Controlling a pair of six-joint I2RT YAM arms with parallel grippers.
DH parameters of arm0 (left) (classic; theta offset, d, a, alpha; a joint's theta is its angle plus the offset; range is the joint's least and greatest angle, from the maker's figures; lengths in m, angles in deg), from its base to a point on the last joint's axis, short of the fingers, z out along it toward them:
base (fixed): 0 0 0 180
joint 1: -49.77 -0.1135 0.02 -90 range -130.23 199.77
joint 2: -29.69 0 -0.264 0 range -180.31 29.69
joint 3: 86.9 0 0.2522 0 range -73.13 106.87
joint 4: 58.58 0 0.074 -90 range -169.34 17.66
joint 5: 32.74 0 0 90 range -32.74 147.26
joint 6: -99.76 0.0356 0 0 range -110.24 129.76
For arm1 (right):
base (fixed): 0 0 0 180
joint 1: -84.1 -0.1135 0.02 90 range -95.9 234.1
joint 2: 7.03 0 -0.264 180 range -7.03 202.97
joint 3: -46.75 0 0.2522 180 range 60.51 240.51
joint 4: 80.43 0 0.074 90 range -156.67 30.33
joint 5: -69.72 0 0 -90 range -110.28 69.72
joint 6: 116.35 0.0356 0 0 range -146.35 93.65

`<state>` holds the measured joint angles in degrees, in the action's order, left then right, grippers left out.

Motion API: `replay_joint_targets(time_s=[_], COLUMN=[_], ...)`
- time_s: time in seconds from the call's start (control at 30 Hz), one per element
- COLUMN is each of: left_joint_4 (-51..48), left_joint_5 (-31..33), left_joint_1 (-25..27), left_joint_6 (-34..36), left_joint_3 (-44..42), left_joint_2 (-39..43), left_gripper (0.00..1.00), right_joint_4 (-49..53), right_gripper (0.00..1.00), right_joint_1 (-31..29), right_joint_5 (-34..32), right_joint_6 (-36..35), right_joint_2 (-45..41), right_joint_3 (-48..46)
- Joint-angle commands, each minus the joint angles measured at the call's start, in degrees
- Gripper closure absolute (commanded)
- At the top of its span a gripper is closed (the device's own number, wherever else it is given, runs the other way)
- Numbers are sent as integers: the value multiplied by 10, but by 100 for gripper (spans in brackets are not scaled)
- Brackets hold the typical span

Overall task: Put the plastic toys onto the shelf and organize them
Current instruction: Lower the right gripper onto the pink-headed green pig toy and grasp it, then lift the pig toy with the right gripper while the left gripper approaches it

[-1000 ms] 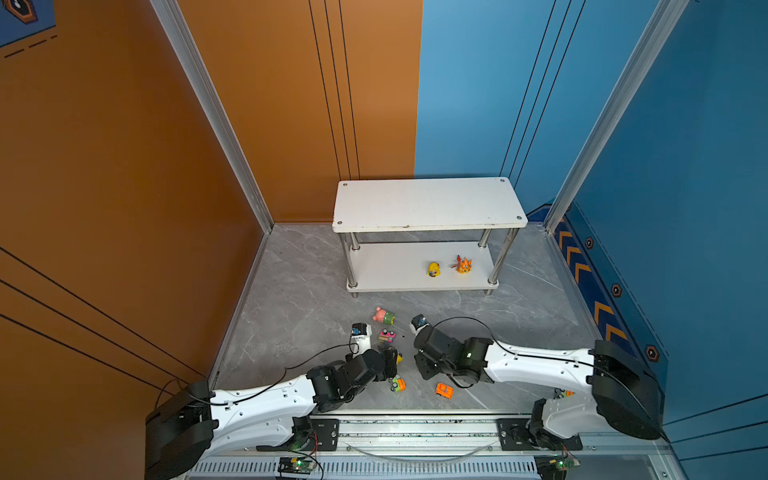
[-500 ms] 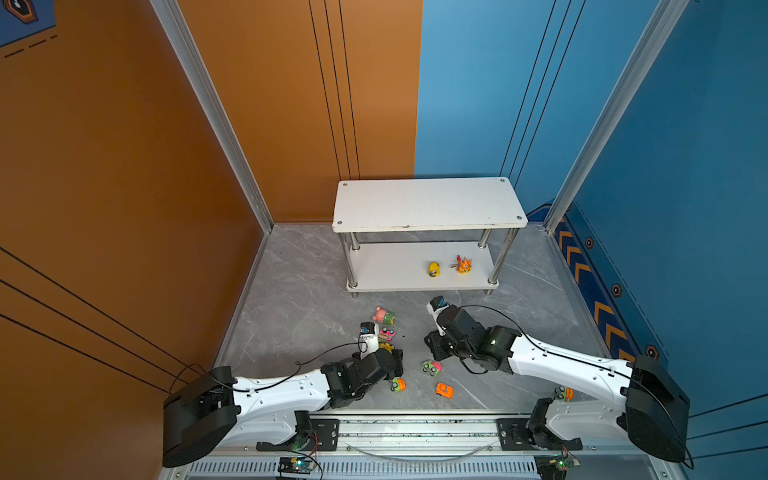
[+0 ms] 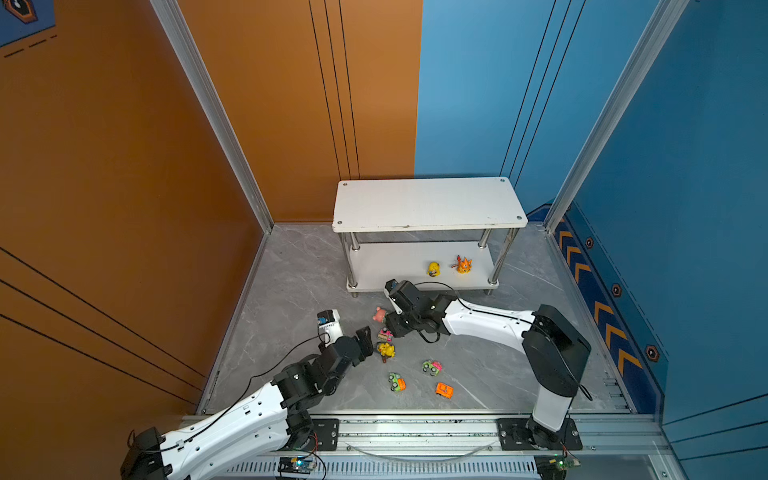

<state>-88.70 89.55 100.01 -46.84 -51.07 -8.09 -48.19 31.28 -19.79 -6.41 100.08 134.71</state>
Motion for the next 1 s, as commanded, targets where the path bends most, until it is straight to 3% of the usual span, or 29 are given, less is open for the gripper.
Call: replay_joint_targets(time_s=[0.0,0.17,0.43,0.67,0.8,0.97], left_joint_4=[-41,-22,25,38,80,158], left_joint_5=[-19,-54,-108,-129,-149,-214], left_joint_1=[-33,-67,-109,-133,-143,-170], left_joint_6=[20,34,47,58,67,91], left_joint_3=[-20,-31,-45,-50,-62,-79], left_joint_2=[19,16,-7,2,10,36], left_gripper=[12,12,13,13,13,12], right_joint_4=[36,80,87,55,14,-94], right_gripper=[38,36,42,70,78,87], right_joint_1=[-5,-16,-10,-3,16,69], right_joint_5=[-4,-51,-35,-15,48,252], right_joint_6=[-55,-125,-148,-142,-125,-57], right_joint_2=[39,95,161,162,135,66], right_joint_3=[49,110,158,143,112,40])
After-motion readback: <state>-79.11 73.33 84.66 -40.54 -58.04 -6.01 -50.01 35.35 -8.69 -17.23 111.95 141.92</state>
